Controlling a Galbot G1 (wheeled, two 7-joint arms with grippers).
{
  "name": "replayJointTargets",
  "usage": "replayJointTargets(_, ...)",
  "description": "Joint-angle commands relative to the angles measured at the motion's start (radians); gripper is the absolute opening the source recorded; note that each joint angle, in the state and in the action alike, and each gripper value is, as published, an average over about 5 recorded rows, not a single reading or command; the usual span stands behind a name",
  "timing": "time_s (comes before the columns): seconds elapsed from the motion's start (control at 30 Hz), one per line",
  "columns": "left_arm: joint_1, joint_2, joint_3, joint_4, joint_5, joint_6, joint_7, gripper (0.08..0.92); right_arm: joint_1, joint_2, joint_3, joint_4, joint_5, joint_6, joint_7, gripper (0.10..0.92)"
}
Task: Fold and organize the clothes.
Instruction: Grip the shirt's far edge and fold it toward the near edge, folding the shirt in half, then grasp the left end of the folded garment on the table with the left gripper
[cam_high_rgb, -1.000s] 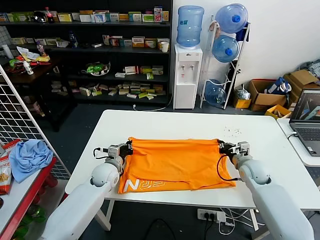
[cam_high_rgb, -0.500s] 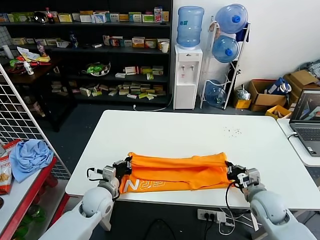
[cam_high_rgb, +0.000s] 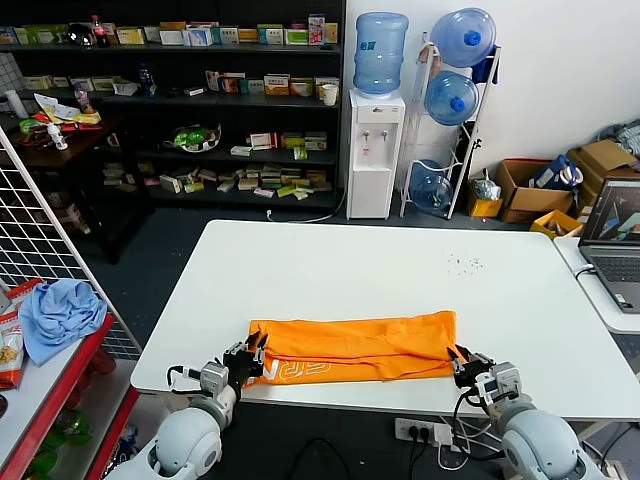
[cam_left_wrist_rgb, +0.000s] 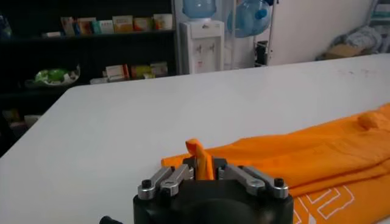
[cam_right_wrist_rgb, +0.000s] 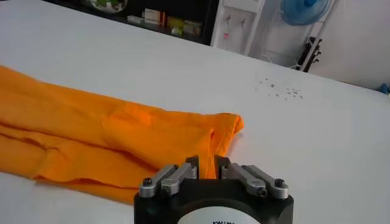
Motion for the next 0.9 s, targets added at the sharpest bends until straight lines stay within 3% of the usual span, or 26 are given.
replayJointTargets(0.03, 0.044, 0.01, -0.032, -0.038, 0.012, -0.01, -0.006, 0.358, -0.033, -0.004, 0.008, 0.024, -0.006, -0.011, 0.016, 0.389)
replayJointTargets(0.43, 0.015, -0.051, -0.075, 0.032, -0.309, 0.055, -0.07, 0.705, -0.038, -0.002, 0.004, 0.041, 0.0, -0.024, 0.024, 0.757)
replayJointTargets(0.57, 0.003, -0.069, -0.076, 0.053, -0.343, 0.064, -0.082, 0.8, -0.043, -0.002, 0.005, 0.043, 0.0, -0.023, 0.025, 0.816)
replayJointTargets(0.73, 0.002, -0.079, -0.073, 0.072, -0.341, 0.074, -0.089, 0.82, -0.051, -0.001, 0.006, 0.054, -0.003, -0.017, 0.026, 0.822)
replayJointTargets(0.9, 0.002, -0.077, -0.07, 0.071, -0.335, 0.079, -0.092, 0.736, -0.056, -0.001, 0.006, 0.065, -0.003, -0.016, 0.025, 0.823)
